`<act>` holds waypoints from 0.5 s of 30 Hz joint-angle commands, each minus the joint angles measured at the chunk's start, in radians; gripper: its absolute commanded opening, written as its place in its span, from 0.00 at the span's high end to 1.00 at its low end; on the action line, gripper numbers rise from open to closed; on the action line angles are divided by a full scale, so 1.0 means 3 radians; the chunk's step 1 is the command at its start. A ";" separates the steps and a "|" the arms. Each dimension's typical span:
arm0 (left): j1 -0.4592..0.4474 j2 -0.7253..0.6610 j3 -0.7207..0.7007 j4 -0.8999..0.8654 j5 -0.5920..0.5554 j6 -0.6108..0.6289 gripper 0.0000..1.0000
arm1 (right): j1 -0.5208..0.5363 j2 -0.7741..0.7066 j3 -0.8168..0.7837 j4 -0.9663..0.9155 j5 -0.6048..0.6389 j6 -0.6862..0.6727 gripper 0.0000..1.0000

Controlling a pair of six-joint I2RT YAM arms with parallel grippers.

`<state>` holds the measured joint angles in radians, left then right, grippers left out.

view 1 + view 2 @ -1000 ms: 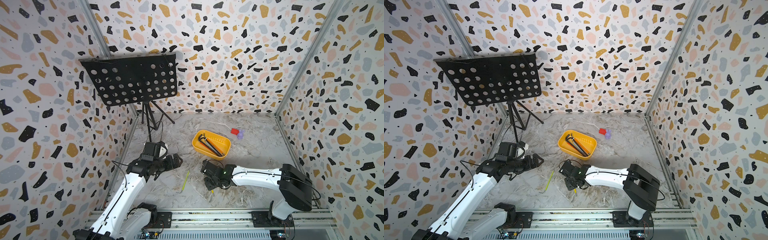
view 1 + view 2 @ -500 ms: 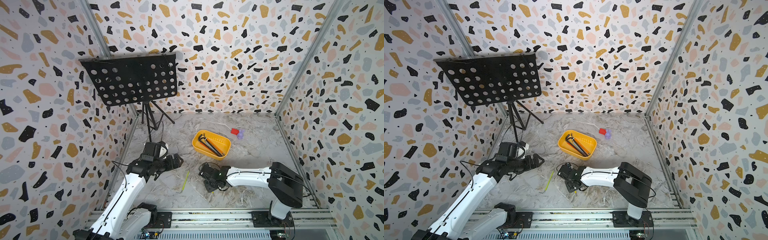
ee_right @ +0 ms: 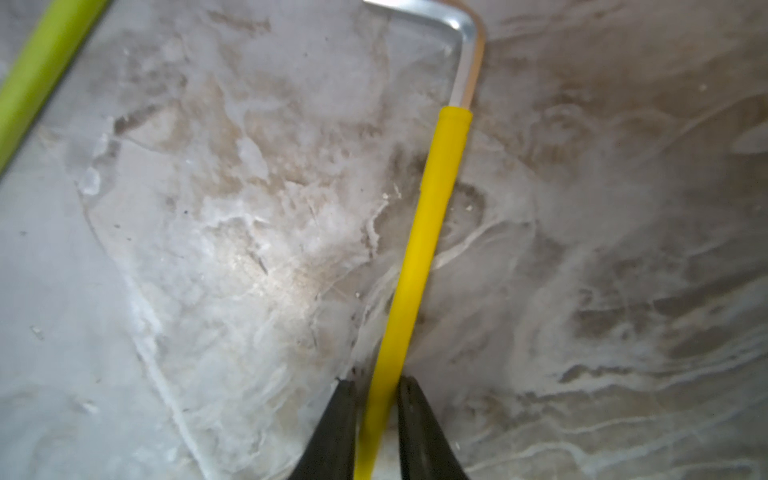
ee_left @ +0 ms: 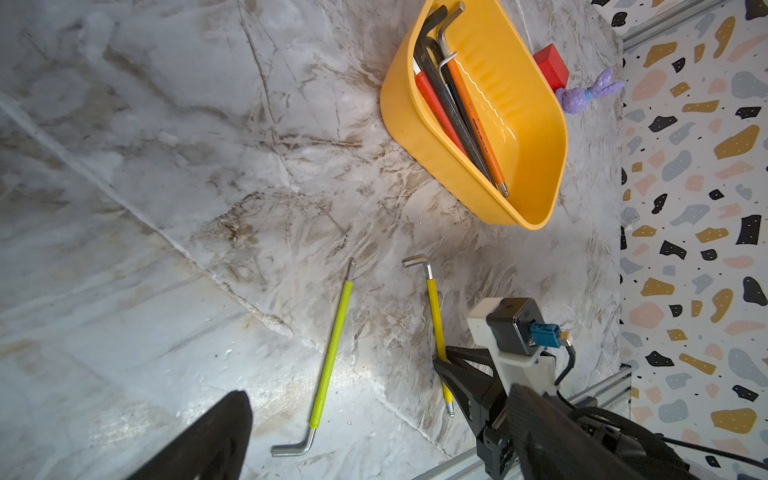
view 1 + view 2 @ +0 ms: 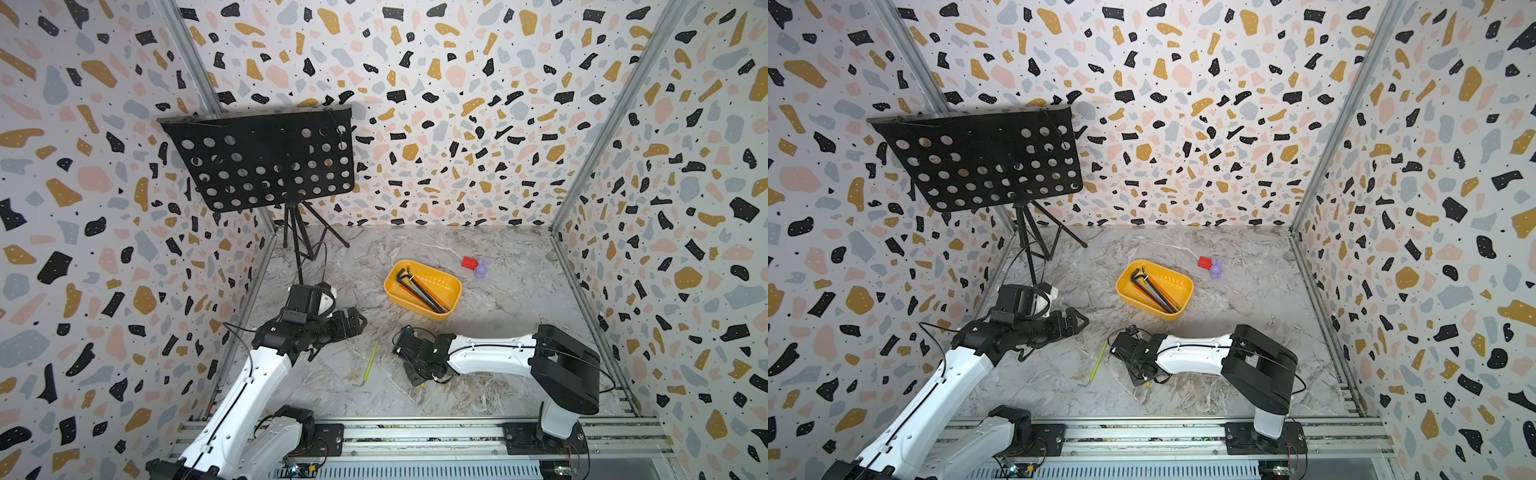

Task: Put the hex key on the desktop into the storage box
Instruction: Pick up the Allen key from the center of the board.

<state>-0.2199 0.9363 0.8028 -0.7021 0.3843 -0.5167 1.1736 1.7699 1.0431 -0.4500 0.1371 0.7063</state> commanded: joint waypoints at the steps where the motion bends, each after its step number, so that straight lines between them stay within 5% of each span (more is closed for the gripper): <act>1: -0.0019 -0.0041 -0.0034 0.0088 0.0025 -0.0011 0.00 | 0.0015 0.0114 -0.0005 -0.0087 0.0007 0.0049 0.82; 10: -0.0024 -0.0041 -0.0046 0.0087 0.0017 -0.0022 0.00 | 0.0015 -0.0029 -0.0050 -0.0121 0.0107 0.0034 0.99; 15: -0.0036 -0.0044 -0.0053 0.0085 0.0007 -0.0032 0.00 | 0.0018 -0.0208 -0.0115 -0.0176 0.0210 0.0024 1.00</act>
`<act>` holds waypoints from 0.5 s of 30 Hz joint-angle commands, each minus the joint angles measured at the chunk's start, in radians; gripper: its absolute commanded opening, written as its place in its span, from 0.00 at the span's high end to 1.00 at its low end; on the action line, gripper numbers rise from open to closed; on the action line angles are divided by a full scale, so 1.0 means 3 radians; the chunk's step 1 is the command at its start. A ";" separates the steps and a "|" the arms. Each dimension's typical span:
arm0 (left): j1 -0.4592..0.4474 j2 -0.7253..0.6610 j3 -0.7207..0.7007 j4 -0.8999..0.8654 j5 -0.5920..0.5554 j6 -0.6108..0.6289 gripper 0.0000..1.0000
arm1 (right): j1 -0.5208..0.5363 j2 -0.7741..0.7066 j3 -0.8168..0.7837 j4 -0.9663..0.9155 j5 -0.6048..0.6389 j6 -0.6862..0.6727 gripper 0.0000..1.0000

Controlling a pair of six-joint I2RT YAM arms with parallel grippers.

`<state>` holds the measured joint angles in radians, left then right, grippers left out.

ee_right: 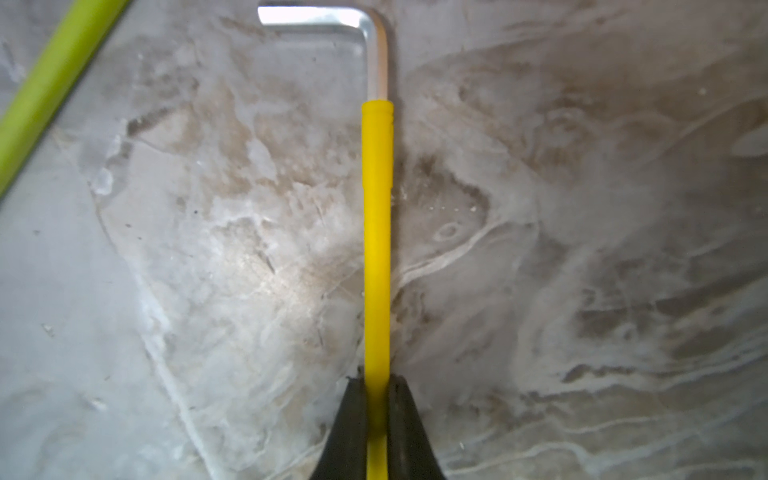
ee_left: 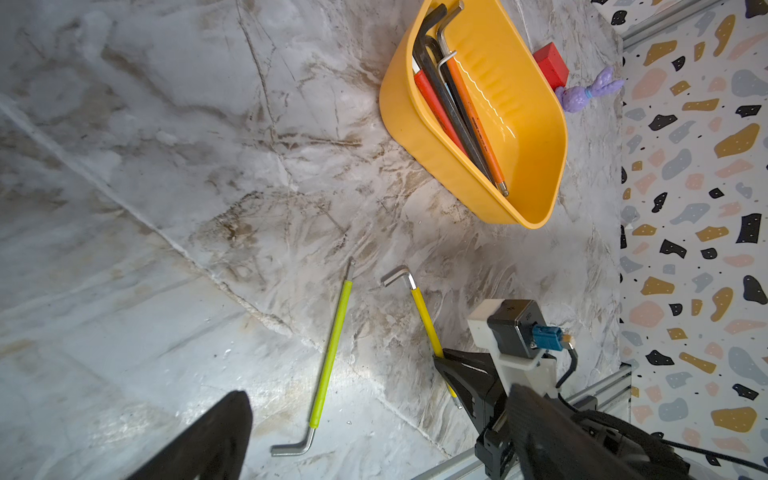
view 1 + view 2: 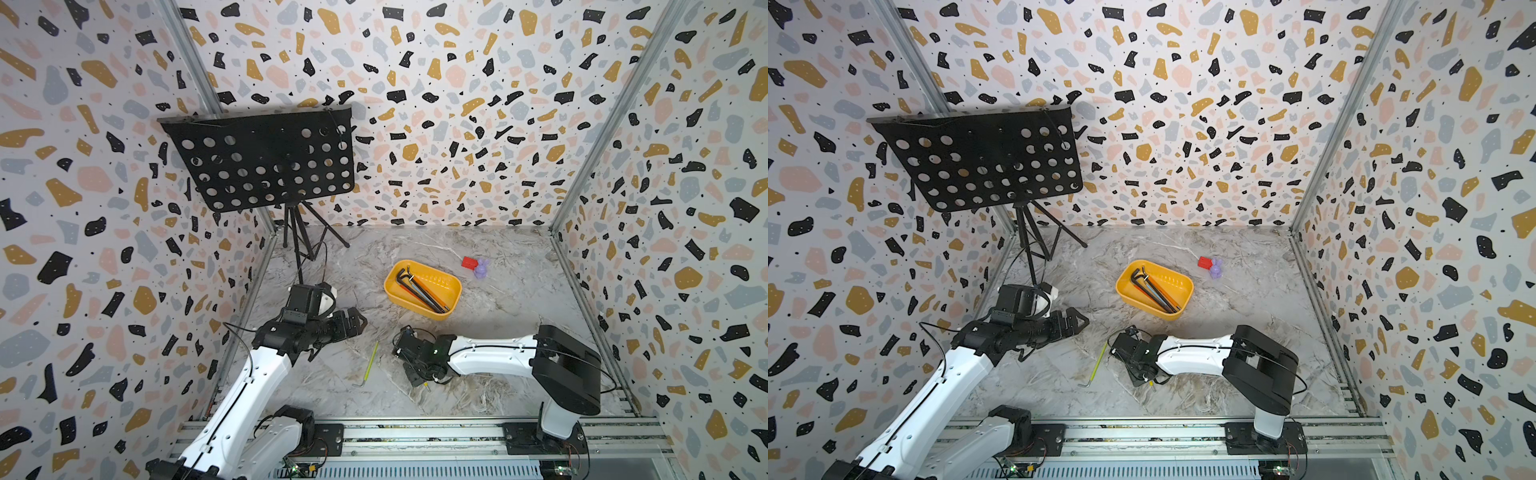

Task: Put the hex key on the desktop into the storage box
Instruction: Pick up the Allen key from the center of the board.

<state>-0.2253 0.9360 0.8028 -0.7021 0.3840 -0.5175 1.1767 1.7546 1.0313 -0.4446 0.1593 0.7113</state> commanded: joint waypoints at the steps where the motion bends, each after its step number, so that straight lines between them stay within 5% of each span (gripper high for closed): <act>1: -0.0019 -0.0045 -0.0049 0.0090 0.0006 -0.0034 0.00 | 0.0005 -0.0200 -0.0090 -0.0210 0.0161 0.0008 1.00; 15: -0.0047 -0.0075 -0.0059 0.0086 -0.0020 -0.0044 0.00 | 0.0005 -0.0867 -0.0193 -0.0427 0.0429 -0.0078 1.00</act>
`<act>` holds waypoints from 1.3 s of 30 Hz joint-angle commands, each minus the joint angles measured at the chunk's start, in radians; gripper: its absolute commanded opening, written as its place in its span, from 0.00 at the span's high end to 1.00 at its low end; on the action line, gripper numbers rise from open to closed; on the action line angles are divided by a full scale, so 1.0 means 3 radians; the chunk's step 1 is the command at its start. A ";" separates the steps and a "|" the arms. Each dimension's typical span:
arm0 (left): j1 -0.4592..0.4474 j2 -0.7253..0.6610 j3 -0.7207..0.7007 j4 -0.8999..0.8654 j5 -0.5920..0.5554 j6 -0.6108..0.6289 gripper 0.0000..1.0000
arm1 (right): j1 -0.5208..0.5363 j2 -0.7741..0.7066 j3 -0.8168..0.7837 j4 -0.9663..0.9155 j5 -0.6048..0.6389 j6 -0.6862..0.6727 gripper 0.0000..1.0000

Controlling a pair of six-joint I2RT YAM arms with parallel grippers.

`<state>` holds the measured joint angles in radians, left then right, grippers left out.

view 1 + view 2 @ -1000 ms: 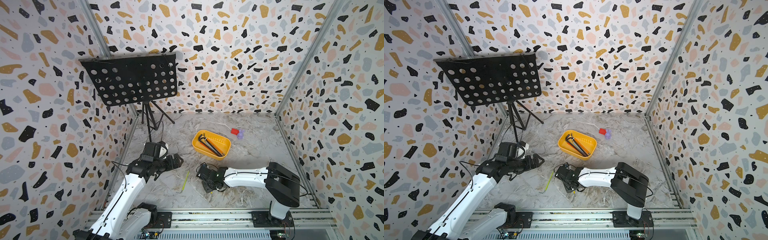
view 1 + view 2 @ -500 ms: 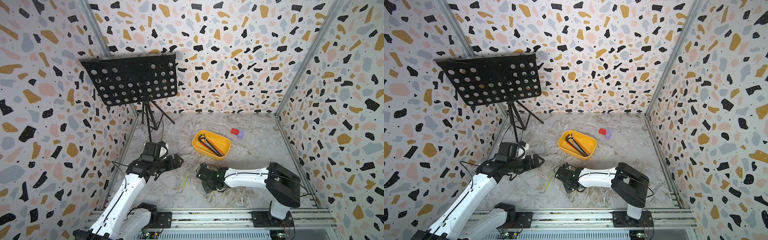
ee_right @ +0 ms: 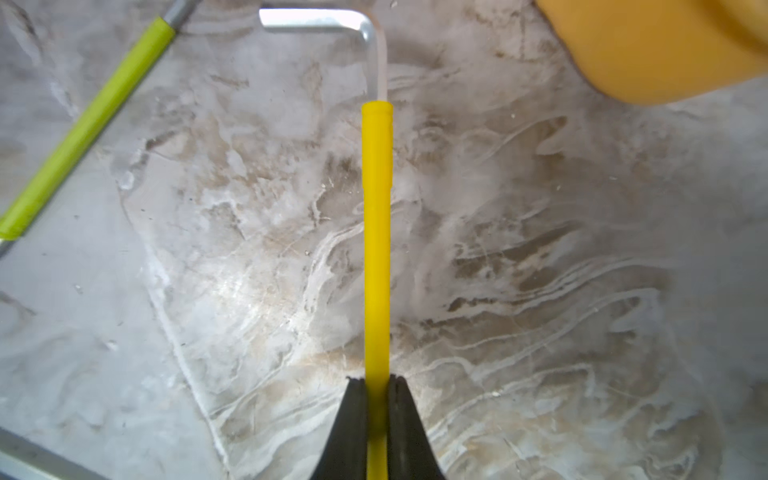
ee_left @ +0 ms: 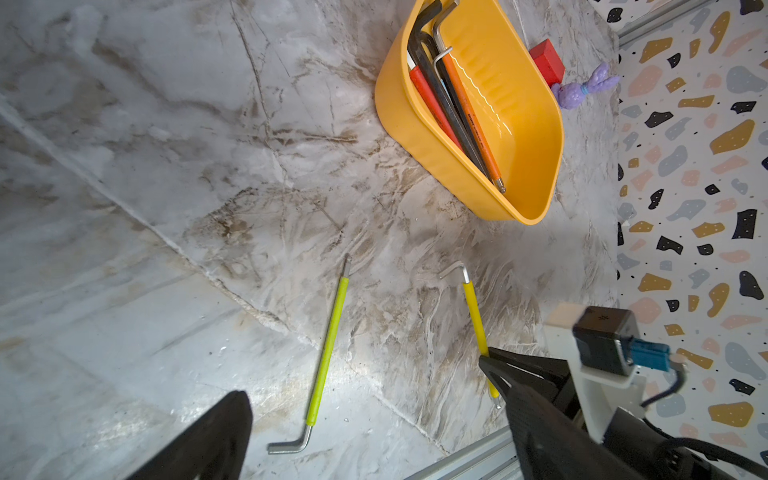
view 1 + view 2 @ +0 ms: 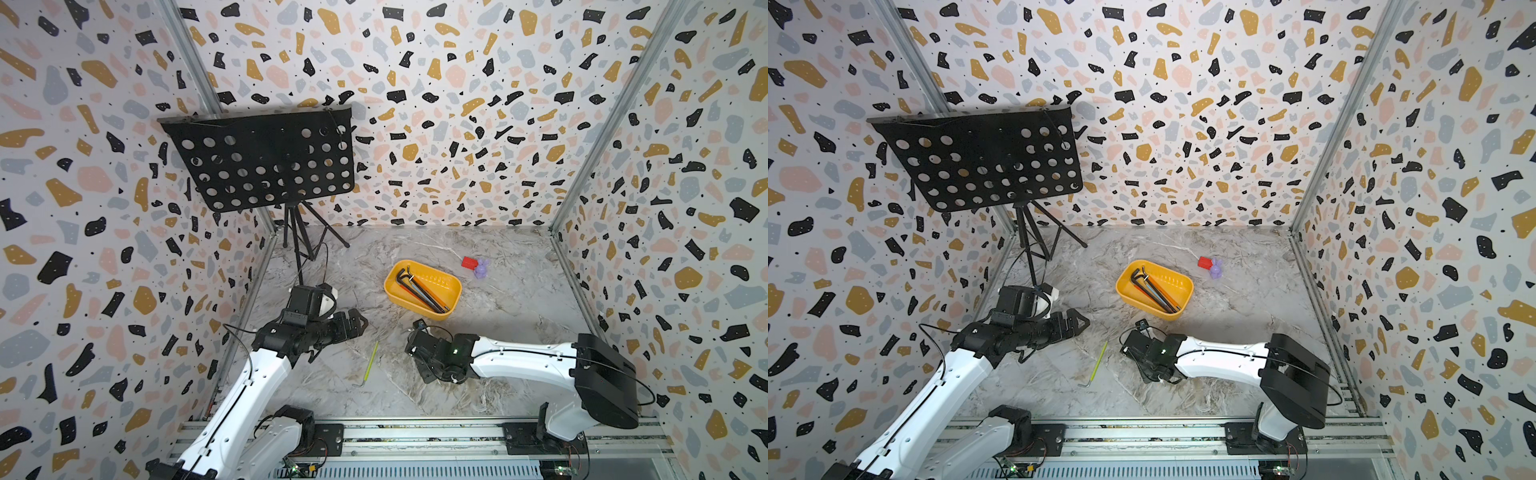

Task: Put the hex key on the desktop into the storage box
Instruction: Pick up the Allen key from the center of the board, then place the Allen key in the storage box.

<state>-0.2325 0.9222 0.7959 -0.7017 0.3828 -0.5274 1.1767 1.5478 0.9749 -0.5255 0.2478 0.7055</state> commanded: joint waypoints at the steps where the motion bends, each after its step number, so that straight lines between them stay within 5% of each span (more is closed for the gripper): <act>1: -0.0023 -0.0031 -0.0035 0.0086 -0.0007 -0.0008 0.00 | 0.0006 -0.0237 -0.0008 -0.0172 0.0138 -0.0078 1.00; 14: -0.0023 0.0063 0.0269 0.0199 0.0135 0.0040 0.00 | -0.0123 -0.0750 -0.0020 -0.0213 0.0117 -0.0313 1.00; 27: -0.0022 0.1052 0.1360 0.0471 0.0316 0.0244 0.00 | -0.0579 -0.1020 0.0117 -0.0306 0.0013 -0.0667 1.00; 39: -0.0009 0.1318 0.1207 0.0882 0.0262 0.0343 0.00 | -0.0967 -0.0758 0.0430 -0.0305 -0.0273 -0.0932 1.00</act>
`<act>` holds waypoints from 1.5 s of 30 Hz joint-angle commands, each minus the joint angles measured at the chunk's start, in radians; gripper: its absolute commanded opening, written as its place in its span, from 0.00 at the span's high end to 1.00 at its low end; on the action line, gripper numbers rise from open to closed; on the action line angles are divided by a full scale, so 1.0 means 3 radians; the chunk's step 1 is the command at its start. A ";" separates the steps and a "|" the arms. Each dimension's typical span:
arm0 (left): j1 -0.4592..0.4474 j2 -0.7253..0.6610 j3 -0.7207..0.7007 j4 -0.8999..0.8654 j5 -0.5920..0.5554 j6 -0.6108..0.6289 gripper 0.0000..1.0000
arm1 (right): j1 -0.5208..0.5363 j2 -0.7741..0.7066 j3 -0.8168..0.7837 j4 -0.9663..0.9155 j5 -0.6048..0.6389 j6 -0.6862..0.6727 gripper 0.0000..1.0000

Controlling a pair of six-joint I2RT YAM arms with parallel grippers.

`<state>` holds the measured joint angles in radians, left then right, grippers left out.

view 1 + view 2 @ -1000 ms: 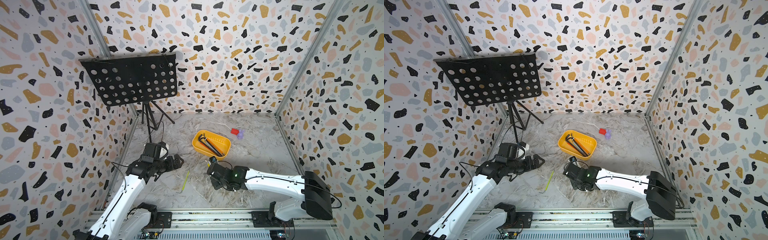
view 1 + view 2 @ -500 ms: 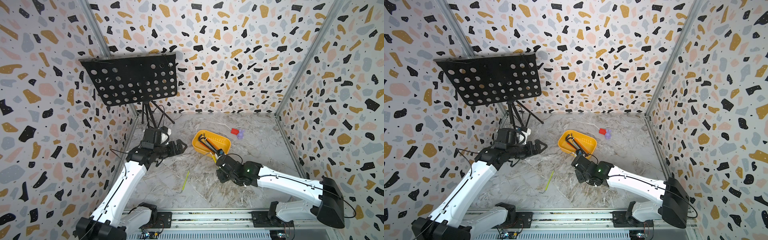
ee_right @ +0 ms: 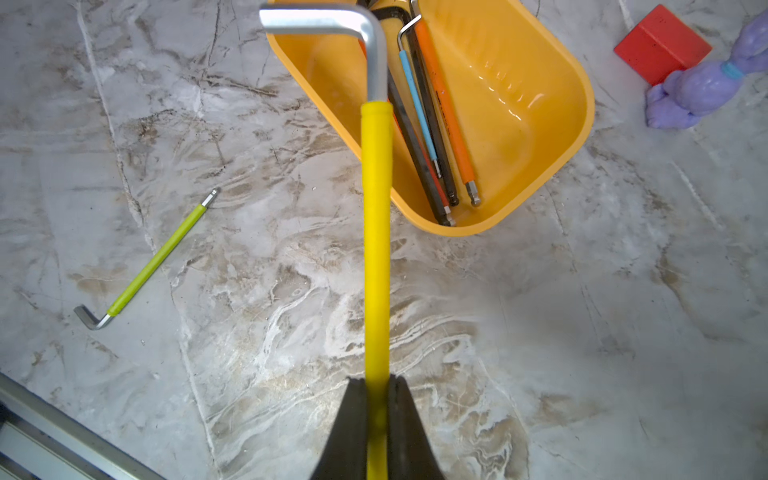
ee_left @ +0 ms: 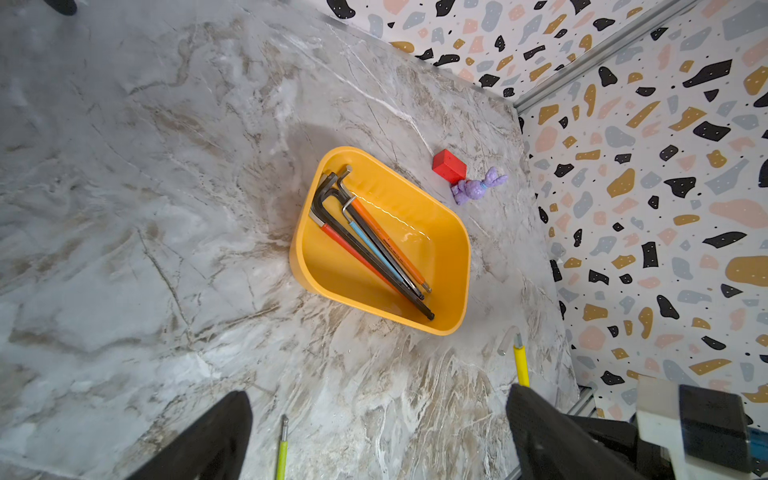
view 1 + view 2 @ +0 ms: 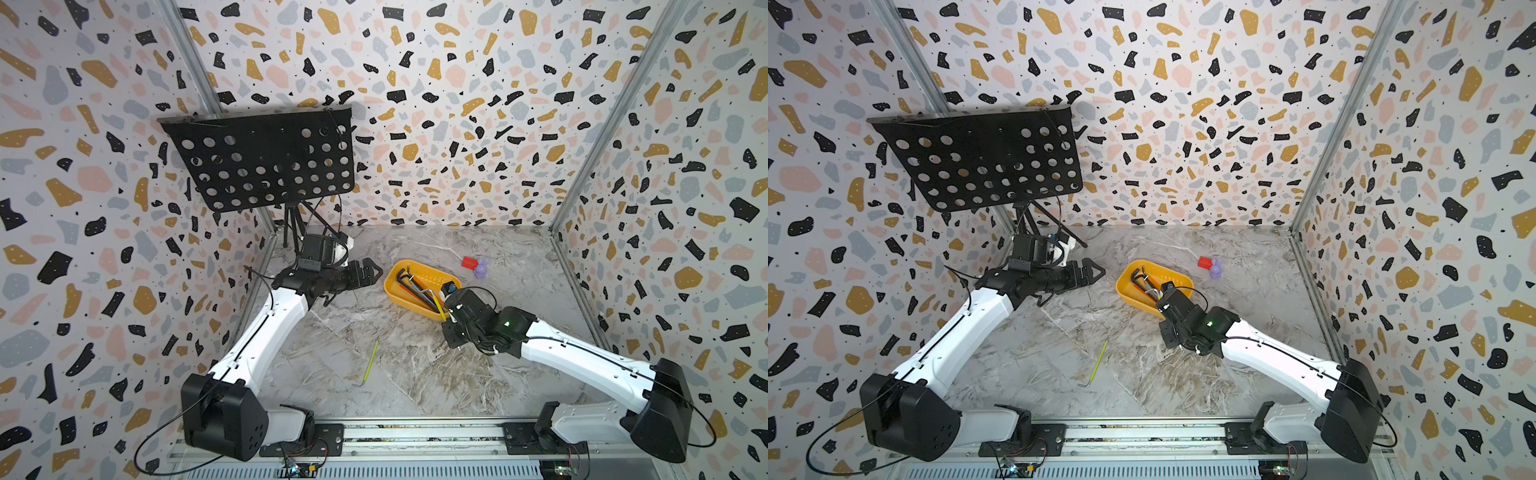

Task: Put the hex key on the desktop into the storage box
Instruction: Place the Allen key in the storage box.

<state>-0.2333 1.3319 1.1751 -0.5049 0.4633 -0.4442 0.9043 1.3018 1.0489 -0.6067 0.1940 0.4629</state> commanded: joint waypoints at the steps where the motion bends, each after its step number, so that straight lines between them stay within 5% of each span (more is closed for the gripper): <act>1: -0.0010 -0.0047 -0.0055 0.0228 -0.0006 0.0070 0.00 | -0.0087 0.0106 0.0214 -0.0013 -0.0129 -0.0148 1.00; 17: 0.0050 0.0049 -0.0123 0.0230 -0.0050 -0.0108 0.00 | -0.0490 0.1068 0.0863 0.0246 -0.0640 -0.0457 1.00; 45: 0.0209 0.0238 -0.0095 0.0231 0.0204 -0.0243 0.00 | -0.0933 0.2333 0.1914 0.0023 -0.0717 -0.1026 1.00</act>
<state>-0.1738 1.3960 1.1431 -0.4683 0.4999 -0.5137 0.6247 2.0335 1.6001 -0.5797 -0.0128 0.1703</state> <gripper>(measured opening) 0.996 0.105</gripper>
